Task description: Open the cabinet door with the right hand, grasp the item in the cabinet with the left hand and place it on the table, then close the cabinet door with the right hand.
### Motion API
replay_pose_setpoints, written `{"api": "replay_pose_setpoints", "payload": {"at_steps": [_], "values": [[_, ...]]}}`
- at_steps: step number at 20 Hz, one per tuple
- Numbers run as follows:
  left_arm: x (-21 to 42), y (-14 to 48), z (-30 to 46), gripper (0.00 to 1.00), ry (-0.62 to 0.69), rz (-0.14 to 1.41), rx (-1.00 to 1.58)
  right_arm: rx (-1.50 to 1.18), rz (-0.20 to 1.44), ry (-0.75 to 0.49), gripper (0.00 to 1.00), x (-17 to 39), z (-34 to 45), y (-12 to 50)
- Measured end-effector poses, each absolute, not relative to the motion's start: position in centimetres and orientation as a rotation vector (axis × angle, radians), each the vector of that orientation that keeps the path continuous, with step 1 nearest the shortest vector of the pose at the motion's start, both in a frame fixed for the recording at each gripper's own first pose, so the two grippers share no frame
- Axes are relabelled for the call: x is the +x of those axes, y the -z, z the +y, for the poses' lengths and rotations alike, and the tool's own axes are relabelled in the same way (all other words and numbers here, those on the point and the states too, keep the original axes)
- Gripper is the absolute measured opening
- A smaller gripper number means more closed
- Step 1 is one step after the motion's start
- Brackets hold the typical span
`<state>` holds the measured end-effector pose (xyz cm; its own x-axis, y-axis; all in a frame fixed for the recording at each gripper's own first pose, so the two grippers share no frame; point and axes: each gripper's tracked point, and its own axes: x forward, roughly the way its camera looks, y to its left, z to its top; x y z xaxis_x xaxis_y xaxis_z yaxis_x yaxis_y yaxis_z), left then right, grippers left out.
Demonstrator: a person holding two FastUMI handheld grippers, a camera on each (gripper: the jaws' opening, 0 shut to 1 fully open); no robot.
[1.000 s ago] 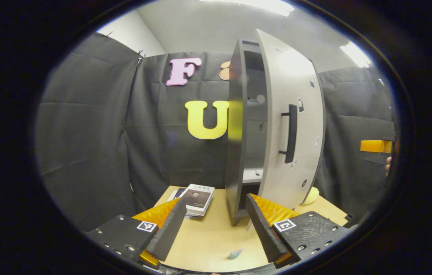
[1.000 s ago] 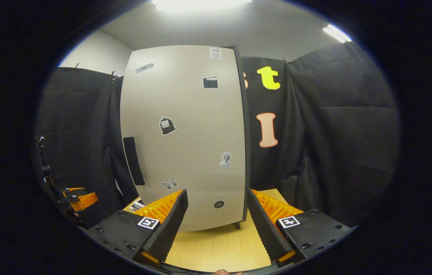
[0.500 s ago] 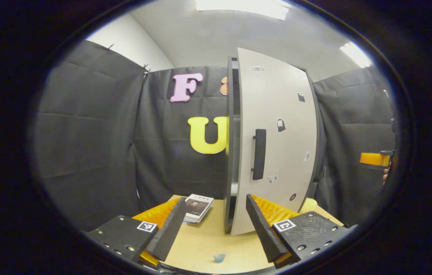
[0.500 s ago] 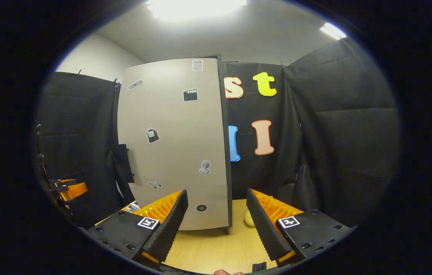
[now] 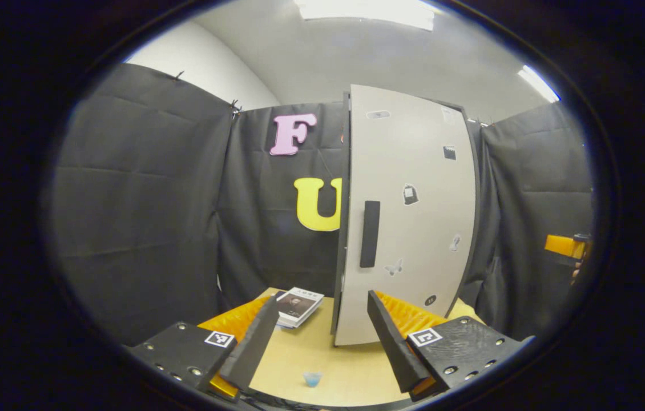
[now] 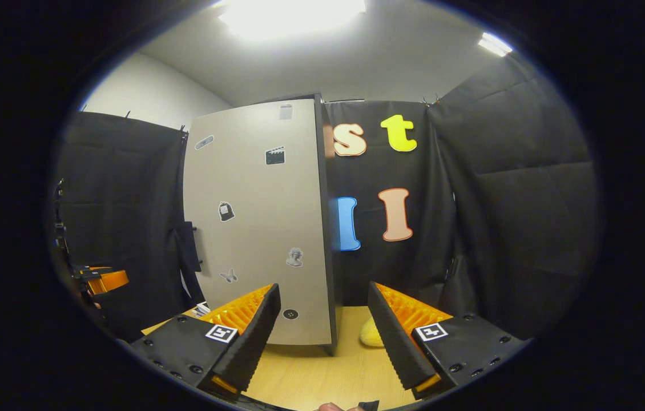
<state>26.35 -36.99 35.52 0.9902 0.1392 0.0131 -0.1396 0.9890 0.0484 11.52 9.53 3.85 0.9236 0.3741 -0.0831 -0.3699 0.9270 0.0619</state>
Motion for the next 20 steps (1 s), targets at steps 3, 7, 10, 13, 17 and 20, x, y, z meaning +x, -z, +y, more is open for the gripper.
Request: {"api": "replay_pose_setpoints", "payload": {"at_steps": [3,7,10,13,17,20], "values": [[25.9,-36.4,-37.7,0.93,-0.152,-0.022,0.055,0.077,0.076,-0.386,0.97,11.8,9.2,-3.8],[26.2,-35.3,-40.2,0.95,-0.098,-0.041,0.042,0.089,0.062,-0.403,0.97,12.9,9.9,-3.5],[27.2,-35.0,-41.1,0.95,-0.043,-0.049,0.051,0.036,0.065,-0.371,0.97,13.4,9.9,-3.4],[29.1,-35.0,-41.3,0.94,0.001,-0.053,0.02,0.006,0.065,-0.345,0.92,13.5,10.5,-2.9],[30.9,-35.7,-40.0,0.94,0.013,-0.083,0.003,0.007,0.126,-0.258,0.97,13.4,9.5,-0.1],[31.9,-35.4,-37.9,0.93,-0.044,-0.104,0.026,-0.011,0.164,-0.152,0.97,13.7,7.5,2.6]]}}
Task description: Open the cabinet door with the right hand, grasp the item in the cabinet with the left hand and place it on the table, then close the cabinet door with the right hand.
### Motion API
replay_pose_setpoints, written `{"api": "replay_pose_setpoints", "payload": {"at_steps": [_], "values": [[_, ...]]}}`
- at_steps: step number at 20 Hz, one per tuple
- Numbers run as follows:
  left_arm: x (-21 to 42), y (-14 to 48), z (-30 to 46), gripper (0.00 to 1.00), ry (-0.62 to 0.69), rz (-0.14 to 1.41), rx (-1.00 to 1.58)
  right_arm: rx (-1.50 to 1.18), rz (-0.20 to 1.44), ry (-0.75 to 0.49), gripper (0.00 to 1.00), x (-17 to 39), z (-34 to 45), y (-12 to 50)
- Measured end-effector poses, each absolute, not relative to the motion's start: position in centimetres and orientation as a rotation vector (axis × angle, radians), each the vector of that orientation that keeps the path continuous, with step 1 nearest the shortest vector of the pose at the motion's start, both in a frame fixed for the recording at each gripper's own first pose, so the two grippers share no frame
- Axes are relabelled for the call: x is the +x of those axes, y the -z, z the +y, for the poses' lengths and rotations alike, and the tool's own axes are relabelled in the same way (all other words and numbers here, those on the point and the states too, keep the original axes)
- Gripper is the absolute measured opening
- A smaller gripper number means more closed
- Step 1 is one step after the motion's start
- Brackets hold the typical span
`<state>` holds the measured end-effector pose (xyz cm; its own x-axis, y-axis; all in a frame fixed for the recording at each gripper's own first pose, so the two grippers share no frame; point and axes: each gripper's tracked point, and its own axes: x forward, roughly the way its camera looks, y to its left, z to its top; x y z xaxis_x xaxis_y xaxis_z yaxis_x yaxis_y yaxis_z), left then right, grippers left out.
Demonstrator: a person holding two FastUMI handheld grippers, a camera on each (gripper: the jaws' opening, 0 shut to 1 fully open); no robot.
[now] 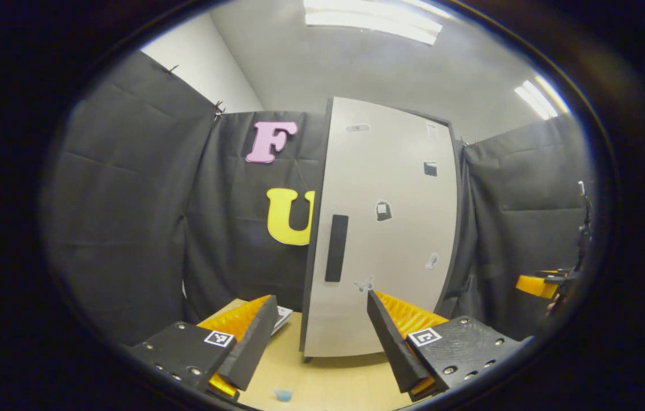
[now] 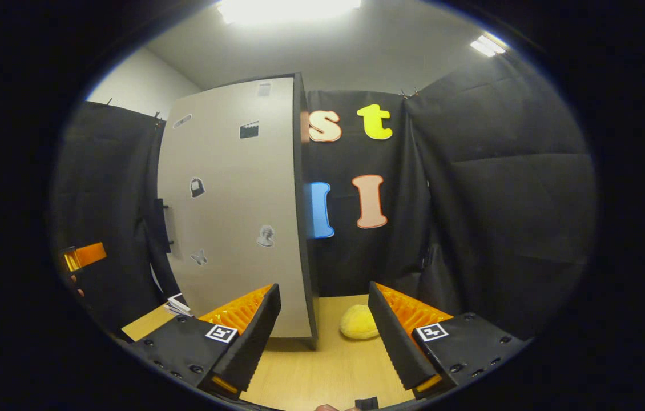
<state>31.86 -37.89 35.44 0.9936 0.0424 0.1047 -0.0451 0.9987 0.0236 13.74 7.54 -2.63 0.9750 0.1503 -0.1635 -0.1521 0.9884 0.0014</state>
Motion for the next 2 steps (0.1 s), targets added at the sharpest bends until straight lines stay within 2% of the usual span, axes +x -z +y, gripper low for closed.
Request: {"api": "replay_pose_setpoints", "payload": {"at_steps": [1,2], "values": [[32.16,-34.49,-36.85,0.92,-0.093,-0.091,0.011,-0.007,0.18,-0.128,0.92,13.77,7.08,3.32],[32.35,-33.49,-36.57,0.93,-0.109,-0.076,-0.016,0.012,0.191,-0.112,0.97,13.86,6.91,3.71]]}}
